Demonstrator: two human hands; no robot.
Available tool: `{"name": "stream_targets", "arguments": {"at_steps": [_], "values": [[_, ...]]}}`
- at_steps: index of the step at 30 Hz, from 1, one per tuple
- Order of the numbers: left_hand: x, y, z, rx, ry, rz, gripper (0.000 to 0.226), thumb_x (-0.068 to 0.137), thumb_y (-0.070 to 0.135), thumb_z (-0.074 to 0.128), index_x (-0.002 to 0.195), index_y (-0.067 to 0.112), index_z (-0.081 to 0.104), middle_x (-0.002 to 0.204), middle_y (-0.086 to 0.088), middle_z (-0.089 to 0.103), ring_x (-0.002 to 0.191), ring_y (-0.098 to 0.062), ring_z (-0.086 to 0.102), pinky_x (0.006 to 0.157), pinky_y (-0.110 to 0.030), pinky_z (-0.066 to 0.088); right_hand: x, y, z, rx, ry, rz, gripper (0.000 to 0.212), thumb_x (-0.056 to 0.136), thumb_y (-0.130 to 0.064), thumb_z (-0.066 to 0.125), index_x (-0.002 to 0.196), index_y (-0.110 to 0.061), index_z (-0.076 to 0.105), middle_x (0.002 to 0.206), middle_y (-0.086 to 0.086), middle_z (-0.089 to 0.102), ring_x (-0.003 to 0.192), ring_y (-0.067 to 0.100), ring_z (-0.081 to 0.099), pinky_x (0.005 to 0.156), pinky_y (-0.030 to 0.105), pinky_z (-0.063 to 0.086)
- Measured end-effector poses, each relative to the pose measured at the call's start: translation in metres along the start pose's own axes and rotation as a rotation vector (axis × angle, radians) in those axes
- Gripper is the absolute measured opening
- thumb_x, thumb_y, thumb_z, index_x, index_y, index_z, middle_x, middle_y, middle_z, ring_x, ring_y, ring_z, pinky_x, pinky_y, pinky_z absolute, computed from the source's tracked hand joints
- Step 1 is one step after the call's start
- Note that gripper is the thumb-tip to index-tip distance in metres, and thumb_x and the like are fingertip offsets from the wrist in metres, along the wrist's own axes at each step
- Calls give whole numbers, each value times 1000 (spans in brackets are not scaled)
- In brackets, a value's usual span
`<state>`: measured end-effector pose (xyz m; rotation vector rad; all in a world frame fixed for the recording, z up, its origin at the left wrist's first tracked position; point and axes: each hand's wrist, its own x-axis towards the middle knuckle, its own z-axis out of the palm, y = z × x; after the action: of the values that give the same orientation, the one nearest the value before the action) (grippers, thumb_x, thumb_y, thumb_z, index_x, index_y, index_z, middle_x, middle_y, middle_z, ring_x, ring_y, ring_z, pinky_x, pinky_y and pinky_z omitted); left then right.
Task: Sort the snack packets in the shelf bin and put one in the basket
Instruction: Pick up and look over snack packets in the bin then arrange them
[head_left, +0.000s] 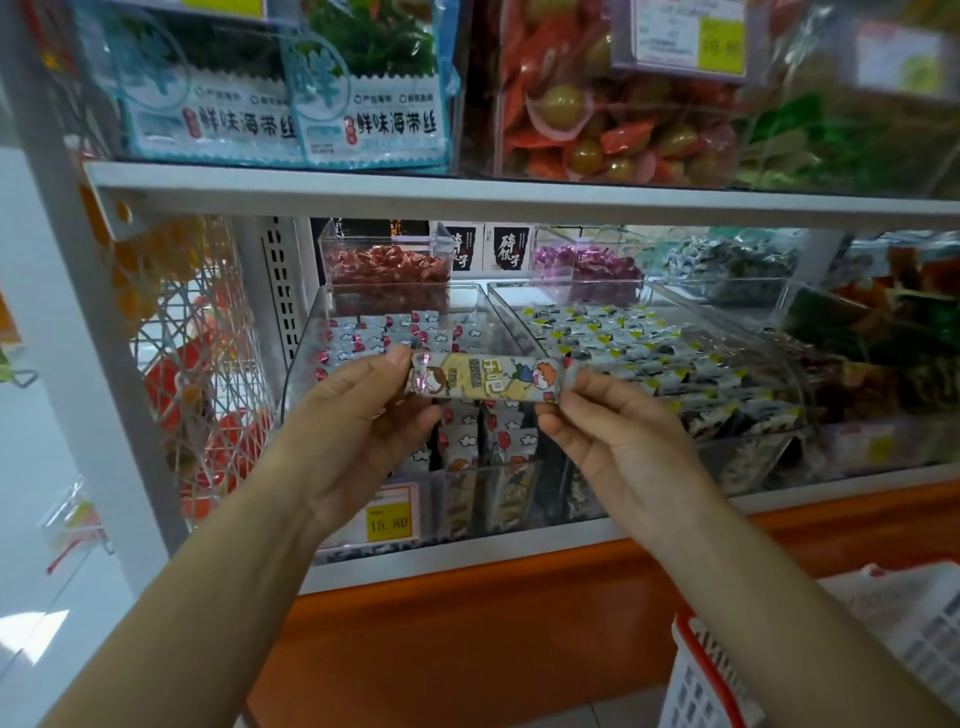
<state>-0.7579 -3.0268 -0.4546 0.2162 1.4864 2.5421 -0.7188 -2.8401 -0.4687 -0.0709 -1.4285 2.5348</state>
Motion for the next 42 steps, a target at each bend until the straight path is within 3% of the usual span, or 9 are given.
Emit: {"name": "stream_targets", "arguments": {"at_steps": [3, 7, 11, 16, 21, 26, 33, 37, 42], "values": [[0, 0, -1, 126, 25, 78, 43, 87, 24, 56, 45, 22, 61, 62, 3, 55, 67, -11, 56, 62, -20, 56, 0, 1, 1, 9, -5, 5, 16, 85, 11, 52, 90, 2, 65, 75, 8, 72, 66, 16, 69, 59, 19, 55], [-2, 0, -1, 299, 89, 161, 40, 89, 25, 57, 50, 24, 63, 61, 7, 52, 53, -4, 52, 47, -16, 46, 0, 1, 2, 52, 3, 34, 16, 88, 8, 50, 89, 2, 65, 75, 9, 73, 65, 15, 70, 57, 19, 55], [-3, 1, 1, 159, 17, 75, 23, 89, 16, 54, 67, 10, 59, 53, 2, 51, 45, -5, 50, 44, -14, 47, 1, -1, 2, 118, 40, 63, 14, 90, 6, 50, 89, 2, 64, 69, 8, 71, 63, 15, 70, 56, 20, 55], [-3, 5, 5, 61, -54, -21, 9, 87, -2, 50, 86, 1, 58, 58, -1, 61, 51, -6, 61, 51, -13, 52, 3, -4, -1, 199, 96, 90, 11, 90, 5, 51, 94, 3, 61, 66, 8, 70, 60, 13, 70, 53, 20, 55], [-4, 5, 6, 28, -77, -25, 33, 87, -9, 47, 119, -10, 50, 60, -1, 65, 57, -9, 67, 53, -14, 53, 3, -6, -4, 179, 125, 85, 11, 90, 5, 51, 89, 2, 61, 65, 7, 70, 59, 14, 69, 53, 20, 55], [-4, 5, 4, 89, -96, -25, 23, 87, -9, 47, 107, -4, 57, 59, -2, 65, 60, -11, 68, 55, -16, 54, 3, -6, -5, 33, 138, -54, 16, 90, 6, 50, 82, -2, 62, 72, 6, 68, 61, 12, 69, 57, 21, 57], [-5, 2, 5, 319, -109, 41, 23, 80, 13, 59, 103, 13, 65, 97, -12, 67, 76, -15, 66, 64, -18, 54, 1, -1, -2, -149, 54, -207, 19, 90, -9, 56, 73, -9, 63, 76, 8, 62, 70, 16, 66, 64, 28, 57], [-3, 0, 3, 334, -42, 92, 18, 85, 8, 58, 101, 13, 64, 88, -9, 71, 77, -16, 69, 66, -18, 55, 2, 0, -4, -227, 19, -163, 12, 92, -4, 53, 91, -6, 64, 107, 22, 60, 94, 31, 66, 71, 31, 58], [-4, 0, 3, 430, -100, 128, 31, 85, 0, 57, 108, 21, 60, 98, -4, 71, 87, -15, 70, 72, -18, 55, -2, 7, -1, -498, -84, -257, 15, 89, -16, 60, 97, -24, 69, 102, -1, 66, 93, 16, 69, 76, 29, 58]]}}
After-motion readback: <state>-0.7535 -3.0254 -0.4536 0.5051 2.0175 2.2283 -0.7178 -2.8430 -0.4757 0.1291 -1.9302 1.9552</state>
